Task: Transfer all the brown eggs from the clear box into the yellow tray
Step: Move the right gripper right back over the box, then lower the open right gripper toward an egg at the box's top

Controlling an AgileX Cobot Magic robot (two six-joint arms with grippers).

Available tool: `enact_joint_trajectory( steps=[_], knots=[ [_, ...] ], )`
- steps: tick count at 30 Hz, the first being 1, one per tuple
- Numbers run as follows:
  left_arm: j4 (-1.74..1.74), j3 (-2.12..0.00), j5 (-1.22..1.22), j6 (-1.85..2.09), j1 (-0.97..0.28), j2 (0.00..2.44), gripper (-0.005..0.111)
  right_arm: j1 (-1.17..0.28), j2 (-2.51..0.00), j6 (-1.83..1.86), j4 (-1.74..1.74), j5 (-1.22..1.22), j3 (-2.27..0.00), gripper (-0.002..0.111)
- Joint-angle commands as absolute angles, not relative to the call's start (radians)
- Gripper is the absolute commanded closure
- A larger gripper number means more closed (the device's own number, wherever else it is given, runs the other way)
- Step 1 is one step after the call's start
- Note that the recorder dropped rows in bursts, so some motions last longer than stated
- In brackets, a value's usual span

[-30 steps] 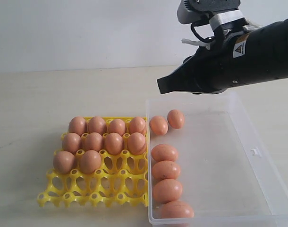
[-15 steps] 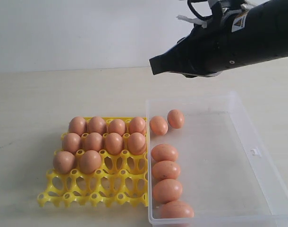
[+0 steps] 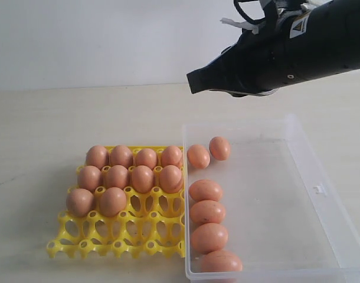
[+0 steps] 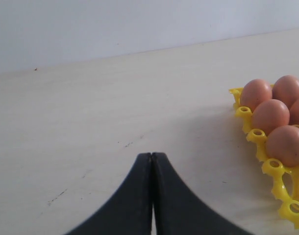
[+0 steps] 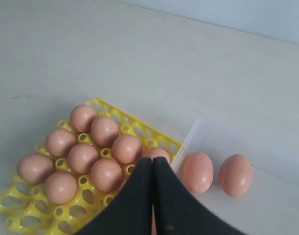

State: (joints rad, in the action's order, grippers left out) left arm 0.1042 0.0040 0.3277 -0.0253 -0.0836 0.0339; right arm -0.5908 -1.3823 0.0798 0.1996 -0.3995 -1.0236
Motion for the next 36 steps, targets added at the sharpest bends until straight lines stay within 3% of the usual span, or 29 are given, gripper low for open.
enact_joint_trajectory(
  steps=[1,4,7,13,16,36],
  knots=[
    [0.102,0.000,0.316,-0.030,-0.091,0.036,0.107,-0.582,-1.375,0.087,0.193,-0.406,-1.034,0.108],
    [0.102,0.000,0.316,-0.030,-0.091,0.036,0.107,-0.562,-1.373,0.078,0.180,-0.457,-1.034,0.107],
    [0.102,0.000,0.316,-0.030,-0.091,0.036,0.107,-0.518,-1.380,0.068,0.208,-0.527,-1.040,0.098],
    [0.102,0.000,0.316,-0.030,-0.091,0.036,0.107,-0.421,-1.467,0.068,0.225,-0.759,-1.148,0.062],
    [0.102,0.000,0.316,-0.030,-0.091,0.036,0.107,-0.395,-1.541,0.068,0.225,-0.846,-1.195,0.052],
    [0.102,0.000,0.316,-0.030,-0.091,0.036,0.107,-0.364,-2.052,0.016,0.226,-0.812,-1.548,0.054]
  ],
)
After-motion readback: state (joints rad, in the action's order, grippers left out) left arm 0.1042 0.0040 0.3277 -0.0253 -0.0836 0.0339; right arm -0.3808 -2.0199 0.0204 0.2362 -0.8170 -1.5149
